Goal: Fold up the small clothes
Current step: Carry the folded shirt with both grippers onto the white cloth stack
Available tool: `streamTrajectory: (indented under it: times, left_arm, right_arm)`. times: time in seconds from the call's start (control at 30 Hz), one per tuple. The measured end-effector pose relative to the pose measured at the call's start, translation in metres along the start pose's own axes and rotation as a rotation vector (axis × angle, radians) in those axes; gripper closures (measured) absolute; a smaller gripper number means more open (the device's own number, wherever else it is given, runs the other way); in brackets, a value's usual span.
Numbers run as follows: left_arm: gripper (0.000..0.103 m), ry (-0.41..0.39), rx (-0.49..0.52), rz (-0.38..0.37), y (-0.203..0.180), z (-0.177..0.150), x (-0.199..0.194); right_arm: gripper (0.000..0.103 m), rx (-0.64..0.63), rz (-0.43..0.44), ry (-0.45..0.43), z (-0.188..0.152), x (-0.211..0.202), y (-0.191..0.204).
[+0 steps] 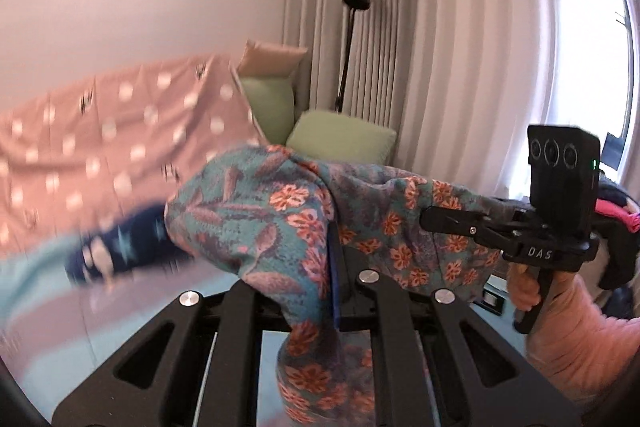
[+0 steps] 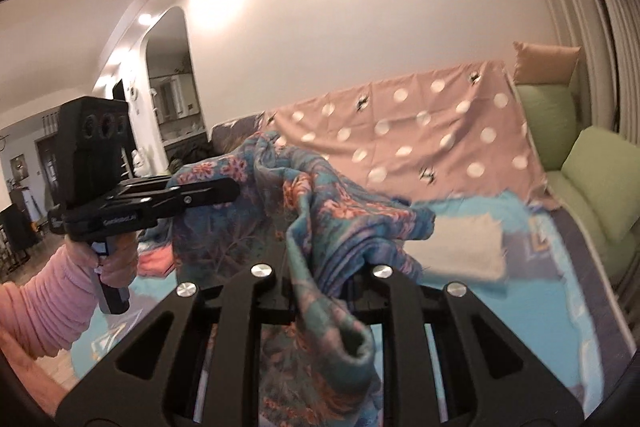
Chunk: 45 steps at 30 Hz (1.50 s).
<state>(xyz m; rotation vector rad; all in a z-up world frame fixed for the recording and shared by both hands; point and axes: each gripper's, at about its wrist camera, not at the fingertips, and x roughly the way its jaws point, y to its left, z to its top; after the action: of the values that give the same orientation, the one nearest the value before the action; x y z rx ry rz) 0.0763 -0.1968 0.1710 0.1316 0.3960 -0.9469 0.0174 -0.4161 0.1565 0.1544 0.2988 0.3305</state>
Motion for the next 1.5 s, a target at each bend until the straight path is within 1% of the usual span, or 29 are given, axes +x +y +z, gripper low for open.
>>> streamTrajectory:
  times: [0.1, 0.2, 0.27, 0.4, 0.53, 0.63, 0.8, 1.0, 1.03, 1.07, 1.1, 1.13, 1.17, 1.2, 1.23, 1.27, 1.33, 1.37, 1.47, 1.5]
  left_arm:
    - [0.092, -0.027, 0.045, 0.014, -0.005, 0.034, 0.017]
    - [0.092, -0.033, 0.079, 0.038, -0.009, 0.062, 0.039]
    - [0.092, -0.027, 0.091, 0.052, -0.009, 0.074, 0.057]
    - [0.092, 0.020, 0.103, 0.079, 0.002, 0.094, 0.099]
    - [0.092, 0.059, 0.129, 0.119, 0.013, 0.101, 0.137]
    - [0.092, 0.081, 0.118, 0.125, 0.027, 0.103, 0.165]
    - [0.092, 0.109, 0.107, 0.143, 0.048, 0.107, 0.210]
    - [0.092, 0.143, 0.119, 0.190, 0.080, 0.102, 0.268]
    - [0.092, 0.148, 0.116, 0.199, 0.086, 0.100, 0.277]
    - [0.091, 0.153, 0.110, 0.210, 0.093, 0.099, 0.287]
    - [0.085, 0.166, 0.103, 0.239, 0.104, 0.094, 0.304]
    - [0.077, 0.195, 0.104, 0.271, 0.116, 0.088, 0.320]
    - [0.060, 0.238, 0.103, 0.303, 0.125, 0.081, 0.335]
    - [0.044, 0.317, 0.085, 0.370, 0.141, 0.066, 0.355]
    - [0.039, 0.365, 0.075, 0.436, 0.151, 0.052, 0.367]
    - [0.035, 0.394, 0.078, 0.486, 0.160, 0.034, 0.373]
    - [0.027, 0.405, 0.077, 0.484, 0.169, 0.010, 0.370]
    - [0.021, 0.415, 0.075, 0.472, 0.172, -0.001, 0.365]
    - [0.018, 0.412, 0.099, 0.458, 0.170, -0.033, 0.338]
    - [0.016, 0.412, 0.091, 0.442, 0.167, -0.039, 0.328]
  right_arm:
    - [0.086, -0.021, -0.047, -0.025, 0.029, 0.004, -0.018]
    - [0.086, 0.006, -0.076, -0.035, 0.053, 0.016, -0.046]
    - [0.086, 0.026, -0.095, -0.034, 0.062, 0.025, -0.063]
    - [0.086, 0.075, -0.129, -0.016, 0.073, 0.052, -0.101]
    - [0.086, 0.104, -0.150, 0.001, 0.074, 0.079, -0.127]
    - [0.086, 0.108, -0.170, 0.013, 0.074, 0.098, -0.142]
    - [0.086, 0.154, -0.189, 0.036, 0.071, 0.133, -0.176]
    - [0.086, 0.179, -0.219, 0.080, 0.064, 0.193, -0.217]
    - [0.084, 0.193, -0.220, 0.095, 0.062, 0.210, -0.228]
    - [0.071, 0.199, -0.229, 0.112, 0.058, 0.221, -0.233]
    - [0.055, 0.207, -0.267, 0.144, 0.052, 0.237, -0.241]
    - [0.029, 0.223, -0.339, 0.189, 0.043, 0.253, -0.252]
    - [0.029, 0.247, -0.459, 0.234, 0.028, 0.269, -0.264]
    - [0.030, 0.258, -0.537, 0.267, 0.014, 0.278, -0.272]
    - [0.033, 0.270, -0.564, 0.295, -0.004, 0.282, -0.278]
    - [0.033, 0.281, -0.555, 0.297, -0.015, 0.281, -0.278]
    - [0.032, 0.285, -0.539, 0.293, -0.039, 0.270, -0.270]
    - [0.032, 0.273, -0.535, 0.286, -0.050, 0.261, -0.261]
    - [0.030, 0.170, -0.556, 0.267, -0.077, 0.231, -0.222]
    - [0.030, 0.133, -0.566, 0.270, -0.083, 0.223, -0.209]
